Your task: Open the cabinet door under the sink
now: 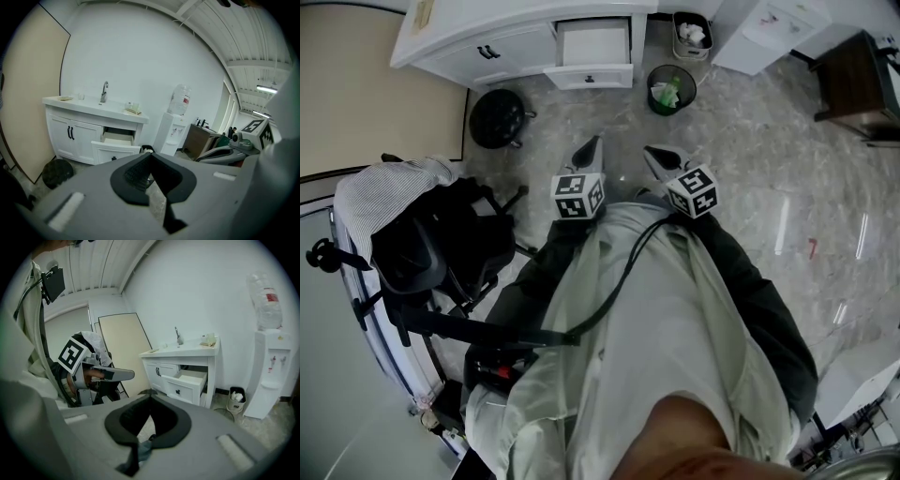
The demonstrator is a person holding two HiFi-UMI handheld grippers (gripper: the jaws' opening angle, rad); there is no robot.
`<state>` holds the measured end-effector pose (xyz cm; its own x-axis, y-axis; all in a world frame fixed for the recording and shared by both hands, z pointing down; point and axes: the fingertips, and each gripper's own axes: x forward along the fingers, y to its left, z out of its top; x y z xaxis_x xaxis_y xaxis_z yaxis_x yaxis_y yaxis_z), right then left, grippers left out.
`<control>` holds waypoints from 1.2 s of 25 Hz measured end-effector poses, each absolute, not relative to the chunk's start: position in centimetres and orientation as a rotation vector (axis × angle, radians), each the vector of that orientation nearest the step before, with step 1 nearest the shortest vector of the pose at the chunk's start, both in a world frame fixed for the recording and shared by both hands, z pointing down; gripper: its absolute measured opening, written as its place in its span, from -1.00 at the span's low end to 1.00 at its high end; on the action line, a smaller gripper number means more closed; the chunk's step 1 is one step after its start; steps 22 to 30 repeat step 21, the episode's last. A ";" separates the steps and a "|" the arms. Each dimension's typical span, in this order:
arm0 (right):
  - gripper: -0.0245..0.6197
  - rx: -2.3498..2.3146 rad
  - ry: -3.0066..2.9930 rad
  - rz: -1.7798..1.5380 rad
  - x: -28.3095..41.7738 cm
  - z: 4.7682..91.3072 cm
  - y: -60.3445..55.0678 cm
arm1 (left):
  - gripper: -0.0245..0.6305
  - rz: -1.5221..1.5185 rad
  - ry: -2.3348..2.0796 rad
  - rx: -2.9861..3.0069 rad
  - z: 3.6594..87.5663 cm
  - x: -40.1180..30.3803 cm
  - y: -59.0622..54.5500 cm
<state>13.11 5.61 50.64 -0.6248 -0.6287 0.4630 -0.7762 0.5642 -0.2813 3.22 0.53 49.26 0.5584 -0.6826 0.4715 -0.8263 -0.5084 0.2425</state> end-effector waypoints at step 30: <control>-0.92 1.152 -2.488 0.691 13.0 50.8 5.7 | -0.90 0.445 -1.222 2.341 49.6 2.9 0.9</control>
